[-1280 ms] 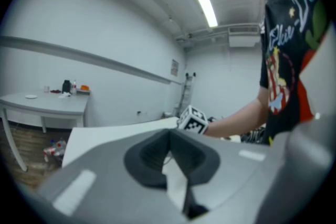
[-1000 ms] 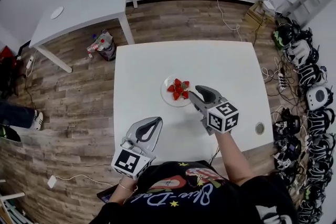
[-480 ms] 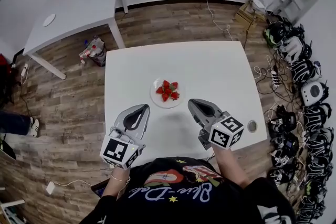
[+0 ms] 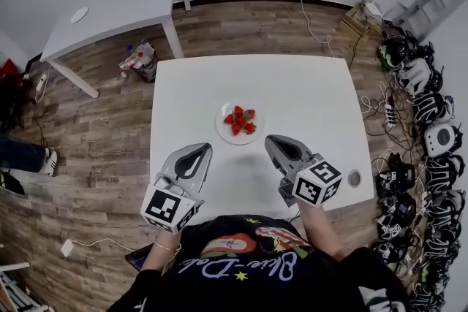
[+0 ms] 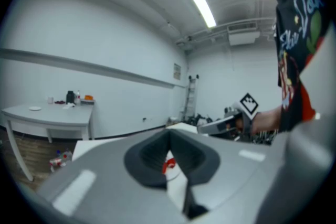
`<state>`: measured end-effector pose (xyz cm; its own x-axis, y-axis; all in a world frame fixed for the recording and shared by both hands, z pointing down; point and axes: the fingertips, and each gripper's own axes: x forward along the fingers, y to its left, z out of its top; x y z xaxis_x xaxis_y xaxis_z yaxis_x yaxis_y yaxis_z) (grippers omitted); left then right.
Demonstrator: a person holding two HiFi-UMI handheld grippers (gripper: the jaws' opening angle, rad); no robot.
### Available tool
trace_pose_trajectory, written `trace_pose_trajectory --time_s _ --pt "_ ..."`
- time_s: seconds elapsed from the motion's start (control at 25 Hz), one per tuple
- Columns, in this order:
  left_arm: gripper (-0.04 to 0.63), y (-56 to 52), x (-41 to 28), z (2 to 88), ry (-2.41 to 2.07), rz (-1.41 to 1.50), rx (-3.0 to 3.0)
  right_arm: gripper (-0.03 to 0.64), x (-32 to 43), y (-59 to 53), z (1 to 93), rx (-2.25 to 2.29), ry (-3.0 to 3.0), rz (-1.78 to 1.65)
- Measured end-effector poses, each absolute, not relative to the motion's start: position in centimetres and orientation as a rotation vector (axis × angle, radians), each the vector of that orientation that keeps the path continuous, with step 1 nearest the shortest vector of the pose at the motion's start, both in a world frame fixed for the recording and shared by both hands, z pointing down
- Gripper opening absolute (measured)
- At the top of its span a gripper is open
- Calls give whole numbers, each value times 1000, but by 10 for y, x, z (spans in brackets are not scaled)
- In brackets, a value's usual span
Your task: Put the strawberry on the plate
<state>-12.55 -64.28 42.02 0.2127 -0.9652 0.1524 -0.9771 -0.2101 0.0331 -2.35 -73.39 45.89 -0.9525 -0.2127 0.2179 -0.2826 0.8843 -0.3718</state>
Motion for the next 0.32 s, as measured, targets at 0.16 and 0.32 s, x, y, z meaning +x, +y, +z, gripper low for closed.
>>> trace_pose_trajectory --time_s 0.16,0.32 --pt "-2 -641 -121 424 -1887 162 2340 17 -21 -735 460 387 -2872 607" --pt "-2 -638 -120 426 -1893 161 2328 17 -19 -732 462 382 -2870 604"
